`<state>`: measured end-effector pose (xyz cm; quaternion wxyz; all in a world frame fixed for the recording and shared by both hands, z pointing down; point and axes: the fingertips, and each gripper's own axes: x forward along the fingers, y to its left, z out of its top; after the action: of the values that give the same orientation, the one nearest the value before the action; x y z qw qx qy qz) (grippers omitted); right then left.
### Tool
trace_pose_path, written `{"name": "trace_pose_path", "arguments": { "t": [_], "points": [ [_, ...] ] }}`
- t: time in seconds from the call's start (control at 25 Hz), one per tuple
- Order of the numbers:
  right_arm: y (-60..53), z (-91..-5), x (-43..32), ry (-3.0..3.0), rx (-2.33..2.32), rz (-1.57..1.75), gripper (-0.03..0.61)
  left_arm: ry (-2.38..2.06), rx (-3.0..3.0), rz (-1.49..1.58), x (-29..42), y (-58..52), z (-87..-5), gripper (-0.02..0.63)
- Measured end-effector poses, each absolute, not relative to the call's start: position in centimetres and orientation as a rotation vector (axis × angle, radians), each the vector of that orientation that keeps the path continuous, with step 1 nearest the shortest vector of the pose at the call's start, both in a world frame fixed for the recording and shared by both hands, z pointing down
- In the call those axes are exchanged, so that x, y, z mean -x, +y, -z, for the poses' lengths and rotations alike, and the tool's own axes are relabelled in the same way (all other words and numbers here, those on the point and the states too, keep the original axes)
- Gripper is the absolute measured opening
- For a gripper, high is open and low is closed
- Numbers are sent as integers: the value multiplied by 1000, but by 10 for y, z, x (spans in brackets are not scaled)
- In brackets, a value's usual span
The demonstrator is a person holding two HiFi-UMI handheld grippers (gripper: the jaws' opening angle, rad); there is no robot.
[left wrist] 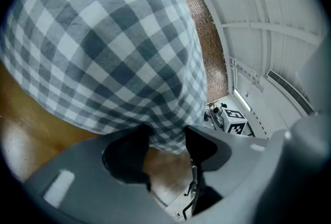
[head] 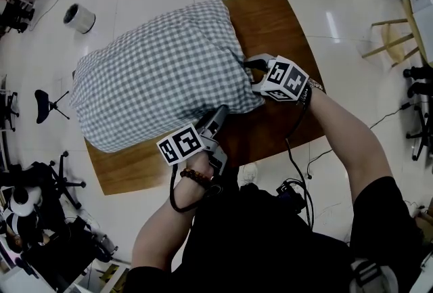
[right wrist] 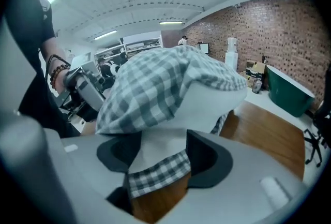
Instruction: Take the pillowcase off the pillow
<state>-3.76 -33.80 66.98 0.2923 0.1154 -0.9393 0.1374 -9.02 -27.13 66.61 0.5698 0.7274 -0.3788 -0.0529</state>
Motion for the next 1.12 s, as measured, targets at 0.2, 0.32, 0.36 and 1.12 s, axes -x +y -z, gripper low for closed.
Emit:
{"name": "trace_pose_path", "arguments": {
  "t": [0.2,0.32,0.36,1.12],
  "points": [
    [-326,-666,51,-2518,-264,-395,136,-888,-1698,150,90,-267,-660,154],
    [-325,-666,52,-2510,-325,-397,27,-891,-1705,153,95,-263,-657,96],
    [-327,-666,49,-2504,-353,-392,23,-895,-1710,152,97,-262,-655,70],
    [-312,-629,-18,-2351,-722,-99,14,-993,-1748,217,122,-219,-626,12]
  ]
}}
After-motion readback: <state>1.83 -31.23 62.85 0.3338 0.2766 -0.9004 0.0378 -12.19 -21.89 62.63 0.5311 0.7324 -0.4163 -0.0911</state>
